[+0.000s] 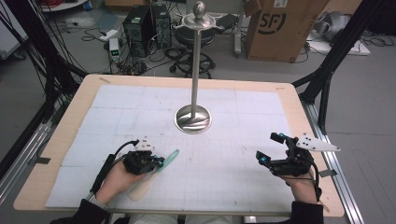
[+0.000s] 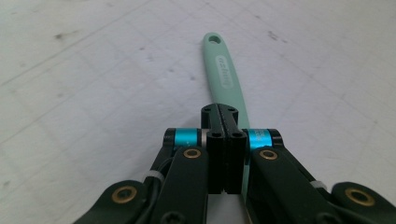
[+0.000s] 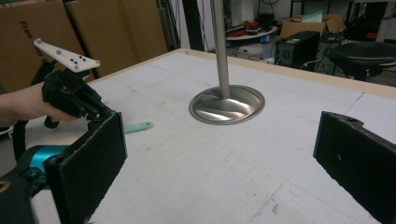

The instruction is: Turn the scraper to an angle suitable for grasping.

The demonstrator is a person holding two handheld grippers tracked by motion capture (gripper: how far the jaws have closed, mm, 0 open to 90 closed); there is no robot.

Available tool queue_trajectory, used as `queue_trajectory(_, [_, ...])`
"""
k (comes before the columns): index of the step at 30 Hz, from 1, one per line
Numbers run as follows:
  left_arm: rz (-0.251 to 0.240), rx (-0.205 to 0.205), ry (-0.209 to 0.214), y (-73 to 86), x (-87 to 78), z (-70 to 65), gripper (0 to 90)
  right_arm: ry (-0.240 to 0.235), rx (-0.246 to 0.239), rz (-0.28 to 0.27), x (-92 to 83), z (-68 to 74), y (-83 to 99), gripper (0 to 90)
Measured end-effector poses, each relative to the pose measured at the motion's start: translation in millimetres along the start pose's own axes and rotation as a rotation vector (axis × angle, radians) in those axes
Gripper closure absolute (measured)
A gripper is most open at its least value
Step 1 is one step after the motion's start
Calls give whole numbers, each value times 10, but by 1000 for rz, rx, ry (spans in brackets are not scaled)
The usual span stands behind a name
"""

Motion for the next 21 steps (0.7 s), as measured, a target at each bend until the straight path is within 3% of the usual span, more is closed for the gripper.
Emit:
queue_trajectory(4, [18,9,-2,-21,37,-81,898,-1,1,8,20,1,21,16])
queue_trajectory(10, [42,77,50,-33,113,-251,898,-6,0,16,36,7,37,16])
queue_trajectory(16, [62,143,128,-29,176,-410,898,0,-2,4,12,-10,29,15])
queue_trajectory(18, [65,178,129,-26,201,-467,898,-3,2,9,10,-4,31,16])
queue_trajectory(21, [70,185,136,-28,205,-478,898,-3,0,8,11,-3,31,16])
Point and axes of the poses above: each handheld gripper's, and its own axes: x roughly forward along the jaws, y roughly out of its underside, z roughly to its left, the point moved 4 cm from there along x, roughly forward along the jaws, and after that the axes turned 12 degrees about y, right-handed, at the moved point
